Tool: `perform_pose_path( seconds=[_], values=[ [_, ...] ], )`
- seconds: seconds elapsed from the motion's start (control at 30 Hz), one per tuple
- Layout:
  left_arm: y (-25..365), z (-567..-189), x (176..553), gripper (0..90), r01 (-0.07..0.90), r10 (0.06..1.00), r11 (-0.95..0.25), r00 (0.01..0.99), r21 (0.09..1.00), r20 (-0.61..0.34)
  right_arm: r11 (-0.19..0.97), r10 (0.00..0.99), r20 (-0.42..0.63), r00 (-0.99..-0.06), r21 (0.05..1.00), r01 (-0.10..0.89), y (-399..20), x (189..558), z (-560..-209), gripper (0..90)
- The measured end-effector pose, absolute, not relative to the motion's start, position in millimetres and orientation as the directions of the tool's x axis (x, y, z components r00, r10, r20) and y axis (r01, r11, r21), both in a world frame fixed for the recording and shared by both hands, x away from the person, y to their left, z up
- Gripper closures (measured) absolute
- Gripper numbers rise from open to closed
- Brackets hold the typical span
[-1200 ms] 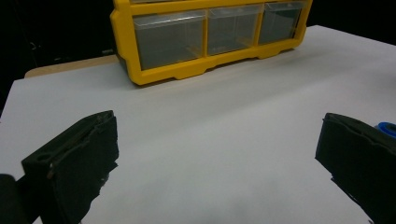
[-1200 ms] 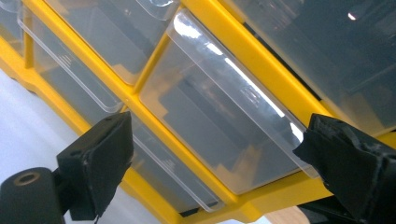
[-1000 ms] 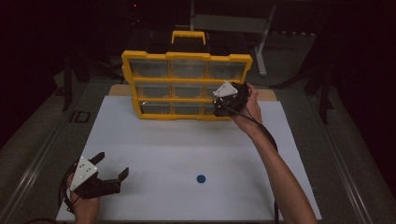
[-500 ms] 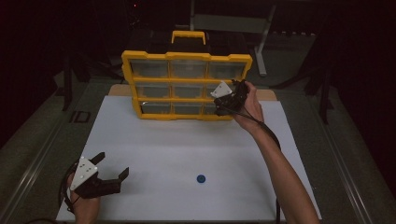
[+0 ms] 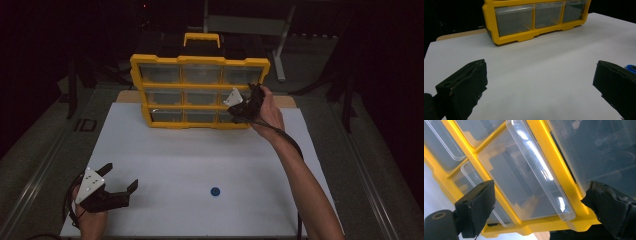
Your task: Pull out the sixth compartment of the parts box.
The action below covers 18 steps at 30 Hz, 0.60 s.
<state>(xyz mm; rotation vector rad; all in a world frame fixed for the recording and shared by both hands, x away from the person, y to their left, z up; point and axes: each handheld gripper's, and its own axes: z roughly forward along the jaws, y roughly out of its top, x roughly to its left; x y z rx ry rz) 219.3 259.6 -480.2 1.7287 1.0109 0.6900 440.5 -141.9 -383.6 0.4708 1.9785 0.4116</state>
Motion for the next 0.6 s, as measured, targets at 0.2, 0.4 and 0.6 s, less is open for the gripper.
perform_pose_path(
  seconds=[0.2,0.4,0.6],
  values=[
    [259.9,-480.0,219.1,0.0,0.314,0.871,-0.173,0.491,0.934,-0.004,0.895,0.443,-0.808,-0.389,0.424,0.139,-137.6,439.2,-385.4,8.9],
    [260.4,-479.7,218.5,0.0,0.313,0.871,-0.172,0.490,0.934,-0.004,0.922,0.387,-0.844,-0.372,0.367,0.126,-135.9,441.0,-387.7,9.6],
    [260.3,-479.7,218.4,0.0,0.313,0.872,-0.172,0.490,0.934,-0.004,0.936,0.352,-0.867,-0.353,0.332,0.117,-134.5,440.4,-389.4,10.7]
  ],
)
